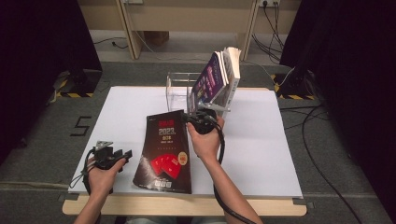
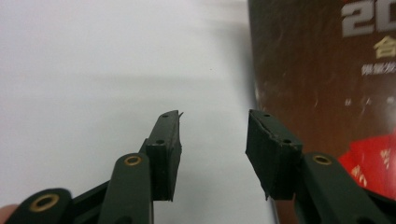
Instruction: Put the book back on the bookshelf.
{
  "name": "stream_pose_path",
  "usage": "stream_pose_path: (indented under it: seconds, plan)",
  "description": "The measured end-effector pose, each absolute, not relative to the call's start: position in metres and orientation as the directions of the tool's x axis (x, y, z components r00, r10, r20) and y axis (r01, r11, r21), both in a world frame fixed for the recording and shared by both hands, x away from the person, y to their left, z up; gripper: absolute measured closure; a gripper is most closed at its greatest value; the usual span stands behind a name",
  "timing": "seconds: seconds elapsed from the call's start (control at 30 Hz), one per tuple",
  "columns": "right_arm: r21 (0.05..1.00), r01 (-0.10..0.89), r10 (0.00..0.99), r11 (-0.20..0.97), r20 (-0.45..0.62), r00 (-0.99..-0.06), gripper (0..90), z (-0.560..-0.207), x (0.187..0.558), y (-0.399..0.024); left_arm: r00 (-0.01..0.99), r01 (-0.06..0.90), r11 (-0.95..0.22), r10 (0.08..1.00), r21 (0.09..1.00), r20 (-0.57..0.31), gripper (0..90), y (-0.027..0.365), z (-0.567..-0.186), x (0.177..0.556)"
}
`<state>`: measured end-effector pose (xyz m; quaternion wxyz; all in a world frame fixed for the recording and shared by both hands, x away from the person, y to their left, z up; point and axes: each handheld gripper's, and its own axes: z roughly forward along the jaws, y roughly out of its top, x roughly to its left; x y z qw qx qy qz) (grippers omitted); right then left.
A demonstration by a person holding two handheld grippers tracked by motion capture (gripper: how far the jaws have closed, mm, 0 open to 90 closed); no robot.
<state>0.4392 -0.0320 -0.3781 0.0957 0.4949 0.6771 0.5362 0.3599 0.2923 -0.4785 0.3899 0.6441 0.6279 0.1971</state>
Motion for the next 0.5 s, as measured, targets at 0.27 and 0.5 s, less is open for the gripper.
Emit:
stream_pose_path:
  seconds: [0.27,0.5]
  plan:
    - [0.862,0.501,0.794,-0.076,0.356,-0.492,88.2,-0.36,0.435,-0.04,0.137,0.655,0.089,0.963,0.751,-0.233,54.4,0.291,-0.479,0.36]
    - [0.882,0.461,0.801,-0.094,0.343,-0.491,88.2,-0.349,0.43,-0.045,0.138,0.656,0.088,0.963,0.75,-0.233,54.4,0.29,-0.481,0.36]
